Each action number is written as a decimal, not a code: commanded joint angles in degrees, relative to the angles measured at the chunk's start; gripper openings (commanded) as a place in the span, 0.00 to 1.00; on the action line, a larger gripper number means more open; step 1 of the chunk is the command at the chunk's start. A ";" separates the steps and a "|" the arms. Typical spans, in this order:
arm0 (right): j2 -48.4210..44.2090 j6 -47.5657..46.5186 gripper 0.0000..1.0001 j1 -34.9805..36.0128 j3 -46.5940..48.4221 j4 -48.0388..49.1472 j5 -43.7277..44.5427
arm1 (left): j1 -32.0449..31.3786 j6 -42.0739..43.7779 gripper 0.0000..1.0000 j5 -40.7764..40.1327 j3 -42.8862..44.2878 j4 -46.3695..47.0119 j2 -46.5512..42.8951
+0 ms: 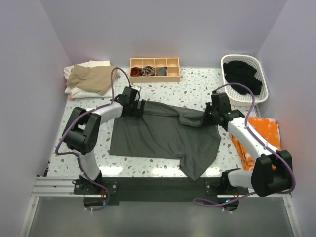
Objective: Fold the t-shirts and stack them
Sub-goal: Fold the flattened tshirt in 1/3 of the way
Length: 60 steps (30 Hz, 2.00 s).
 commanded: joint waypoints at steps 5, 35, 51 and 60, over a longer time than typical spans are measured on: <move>-4.24 2.50 0.00 0.17 1.14 -15.03 3.29 | 0.05 1.47 1.00 -5.42 0.39 -0.48 -0.31; 9.72 -2.08 0.43 0.26 6.24 1.29 -3.73 | 3.12 -2.75 1.00 -2.26 -3.47 3.92 -7.78; 18.35 -3.31 0.40 0.26 5.62 5.44 -7.25 | 3.30 -4.16 0.72 -9.81 -4.97 3.74 -4.01; 19.49 -3.57 0.39 0.26 4.21 6.32 -8.75 | 3.30 -3.37 0.66 -16.23 -7.96 8.30 -4.00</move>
